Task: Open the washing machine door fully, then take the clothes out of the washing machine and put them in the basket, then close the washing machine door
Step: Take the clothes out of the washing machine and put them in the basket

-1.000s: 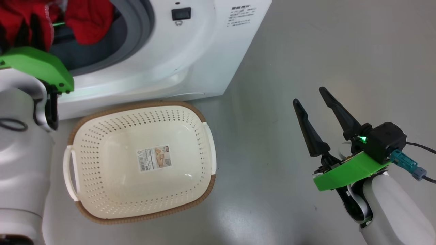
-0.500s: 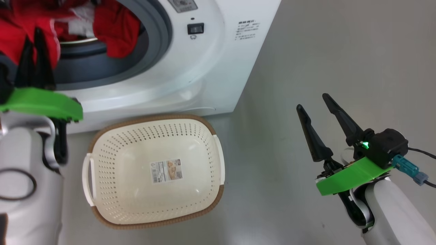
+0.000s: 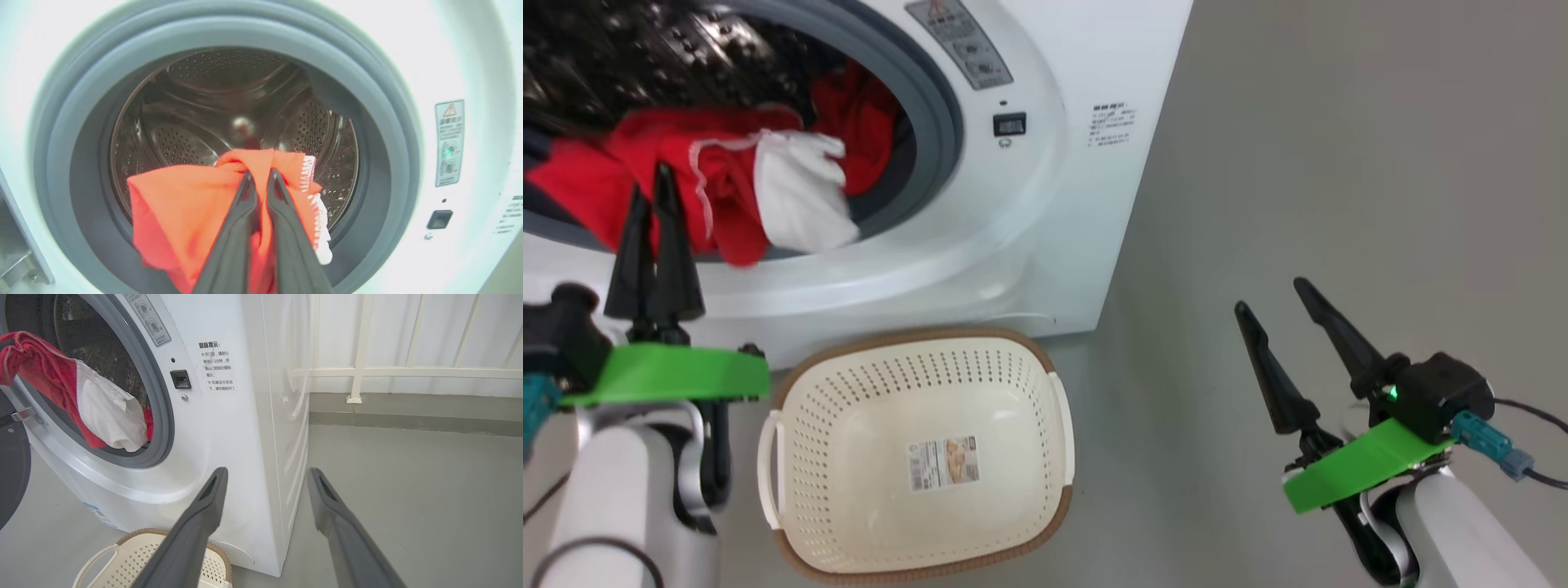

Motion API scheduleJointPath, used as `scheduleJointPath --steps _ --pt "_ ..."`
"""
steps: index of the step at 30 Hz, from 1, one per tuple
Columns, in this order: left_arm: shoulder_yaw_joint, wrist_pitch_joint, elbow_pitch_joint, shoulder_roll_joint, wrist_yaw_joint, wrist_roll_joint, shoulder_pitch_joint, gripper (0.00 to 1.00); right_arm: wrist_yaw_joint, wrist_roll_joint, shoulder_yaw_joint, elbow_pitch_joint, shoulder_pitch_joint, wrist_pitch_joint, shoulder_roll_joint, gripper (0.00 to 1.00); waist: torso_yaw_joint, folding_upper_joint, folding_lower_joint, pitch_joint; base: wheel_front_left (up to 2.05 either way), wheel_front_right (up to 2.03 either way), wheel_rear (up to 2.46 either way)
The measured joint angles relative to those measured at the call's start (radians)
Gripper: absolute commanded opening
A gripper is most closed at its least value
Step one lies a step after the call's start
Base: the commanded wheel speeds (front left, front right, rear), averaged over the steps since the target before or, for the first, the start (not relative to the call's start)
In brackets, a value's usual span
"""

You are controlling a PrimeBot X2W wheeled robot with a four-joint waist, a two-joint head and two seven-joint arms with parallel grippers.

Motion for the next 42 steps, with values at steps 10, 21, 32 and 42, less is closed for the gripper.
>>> scheduleJointPath --steps 10,21,32,42 --pt "-0.006 0.002 -0.194 -0.02 0.007 0.021 0.156 0.0 0.0 0.0 0.0 0.013 0.055 0.0 0.012 1.0 0.01 0.0 0.0 -0.1 0.0 0.0 0.0" --pt "-0.045 0.077 -0.334 -0.049 0.023 -0.002 0.297 0.0 0.0 0.0 -0.004 0.012 0.092 0.0 0.014 1.0 0.014 0.0 0.0 -0.159 0.0 0.0 0.0" --pt "-0.096 0.084 -0.125 -0.075 0.032 -0.079 0.339 0.0 0.0 -0.002 0.009 0.008 0.094 0.0 0.013 1.0 0.004 0.0001 0.0 -0.104 0.0 0.0 0.0" --pt "-0.127 0.06 0.22 -0.082 -0.015 -0.158 0.206 0.0 0.0 -0.002 0.011 0.004 0.043 0.0 0.01 1.0 -0.016 0.0 0.0 -0.017 0.0 0.0 0.0"
